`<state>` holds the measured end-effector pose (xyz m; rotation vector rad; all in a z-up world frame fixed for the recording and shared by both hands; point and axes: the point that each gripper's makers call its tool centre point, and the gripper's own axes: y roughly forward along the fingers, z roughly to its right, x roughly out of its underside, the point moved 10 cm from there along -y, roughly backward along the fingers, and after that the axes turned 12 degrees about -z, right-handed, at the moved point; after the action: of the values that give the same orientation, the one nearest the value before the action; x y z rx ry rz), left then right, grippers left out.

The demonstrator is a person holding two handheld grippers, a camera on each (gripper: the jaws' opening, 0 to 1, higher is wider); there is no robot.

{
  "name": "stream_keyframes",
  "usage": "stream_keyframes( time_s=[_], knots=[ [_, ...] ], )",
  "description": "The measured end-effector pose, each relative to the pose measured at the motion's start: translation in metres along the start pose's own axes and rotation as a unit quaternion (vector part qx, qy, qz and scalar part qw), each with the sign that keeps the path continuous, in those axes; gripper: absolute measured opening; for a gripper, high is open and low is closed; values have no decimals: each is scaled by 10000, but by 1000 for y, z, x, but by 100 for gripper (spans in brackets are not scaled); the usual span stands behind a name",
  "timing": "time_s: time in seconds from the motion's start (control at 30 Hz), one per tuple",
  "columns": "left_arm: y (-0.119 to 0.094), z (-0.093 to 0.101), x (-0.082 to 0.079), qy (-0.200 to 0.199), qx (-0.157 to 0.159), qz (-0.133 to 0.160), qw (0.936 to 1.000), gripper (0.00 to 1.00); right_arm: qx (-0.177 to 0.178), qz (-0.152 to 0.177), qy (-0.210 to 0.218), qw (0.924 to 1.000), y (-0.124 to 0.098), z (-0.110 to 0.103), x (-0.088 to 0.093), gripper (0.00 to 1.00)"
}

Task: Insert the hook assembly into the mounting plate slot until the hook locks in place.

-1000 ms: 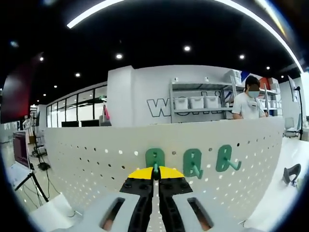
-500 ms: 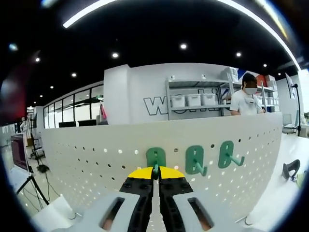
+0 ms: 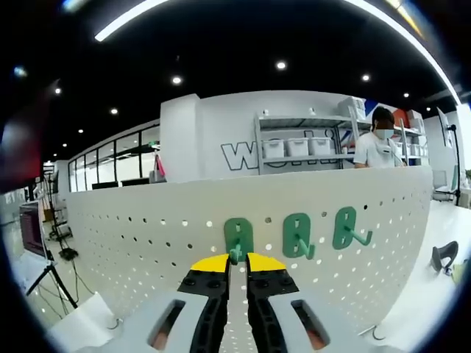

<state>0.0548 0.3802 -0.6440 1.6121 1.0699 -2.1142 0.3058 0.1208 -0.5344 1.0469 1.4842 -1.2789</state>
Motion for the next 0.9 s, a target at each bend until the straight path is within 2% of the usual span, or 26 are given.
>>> stream_keyframes(
  time_s=[0.43,0.53,0.9],
  knots=[
    [-2,14,-3,63,53,-54,10000,92,-209,-123,-73,9997,-16,4,9,8],
    [-4,17,-4,87,57,-52,9999,92,-276,-206,-175,9993,-23,5,16,8],
    [-4,30,1,98,138,-114,9998,91,-332,-439,-111,9984,-47,19,50,8]
  ],
)
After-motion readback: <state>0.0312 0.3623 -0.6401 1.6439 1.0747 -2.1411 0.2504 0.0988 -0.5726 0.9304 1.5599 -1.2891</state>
